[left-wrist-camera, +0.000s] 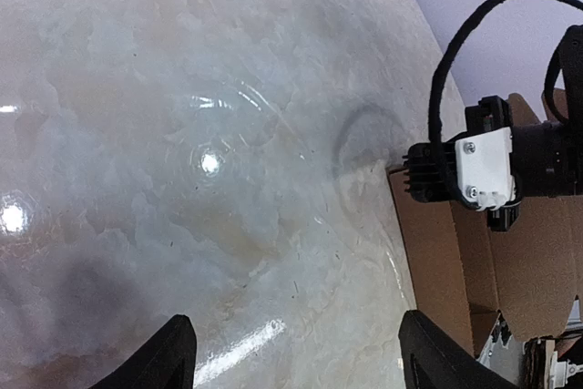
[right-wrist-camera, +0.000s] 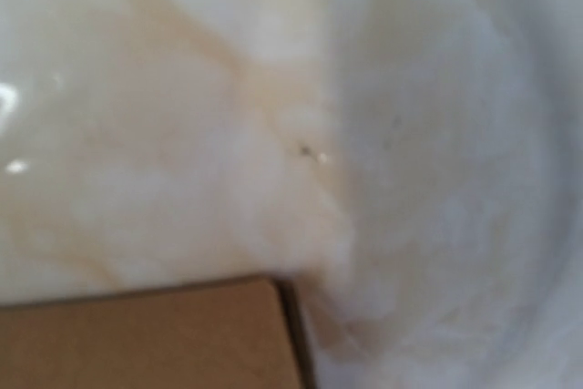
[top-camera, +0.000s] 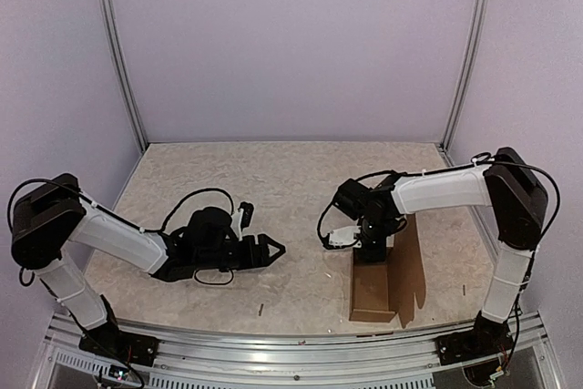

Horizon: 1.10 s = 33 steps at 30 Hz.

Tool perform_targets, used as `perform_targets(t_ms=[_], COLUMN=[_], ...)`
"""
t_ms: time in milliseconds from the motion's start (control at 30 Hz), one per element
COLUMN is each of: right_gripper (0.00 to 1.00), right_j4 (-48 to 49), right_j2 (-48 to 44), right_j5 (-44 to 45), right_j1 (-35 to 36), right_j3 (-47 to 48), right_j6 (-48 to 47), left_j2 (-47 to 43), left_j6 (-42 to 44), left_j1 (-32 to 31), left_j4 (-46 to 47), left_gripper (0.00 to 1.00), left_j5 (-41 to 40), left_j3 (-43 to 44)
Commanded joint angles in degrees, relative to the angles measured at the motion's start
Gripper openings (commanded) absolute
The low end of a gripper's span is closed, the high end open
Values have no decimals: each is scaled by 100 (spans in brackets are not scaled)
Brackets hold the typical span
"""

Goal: Fold the paper box

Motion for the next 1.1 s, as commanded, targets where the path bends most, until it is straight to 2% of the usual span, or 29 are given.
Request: perform_targets(t_ms=[0,67,233,333,433,567,633,700,733,767,800,833,900,1000,1067], right_gripper=[0,2,15,34,50,56,58,61,66,77,95,99,100,100,100], right_j4=[896,862,62,-633,-1163,-1469,-1592,-1556,-1462,-1284,-1035,-720,-15,984,738], right_j2=[-112,-163,-441,-515,-457,-552,-695,-976,-1144,-1337,-1586,-1844,-2490,-3520,-3719], right_j5=[984,941,-250,-762,-827,-890,-953,-1016,-1042,-1048,-1062,-1108,-1345,-1720,-1934], right_j1=[174,183,130,88,66,21,-13,-122,-204,-305,-444,-674,-1084,-1608,-1795], right_j3=[-473,-488,127,791,1232,1679,2029,2386,2523,2615,2632,2569,2152,1335,1388], right_j6=[-39,-36,34,-152,-356,-520,-573,-580,-560,-493,-410,-320,8,383,414], left_j2=[404,466,520,506,447,329,247,187,201,247,346,452,843,1414,1809], left_j6=[-154,-137,-100,-79,-21,278,803,1635,2095,2535,2972,3325,4011,4820,5131], left_j1=[-99,-127,-126,-119,-119,-124,-171,-236,-244,-248,-250,-251,-284,-365,-405], left_j4=[210,202,167,152,113,-81,-409,-949,-1375,-1833,-2266,-2676,-3463,-4163,-4474], left_gripper=[75,75,75,75,75,75,75,75,75,75,76,76,76,76,73], left_j5=[238,269,303,319,320,334,350,328,289,258,243,229,280,394,487], left_j3=[200,254,311,315,324,420,634,1044,1362,1724,2164,2589,3436,4654,5274])
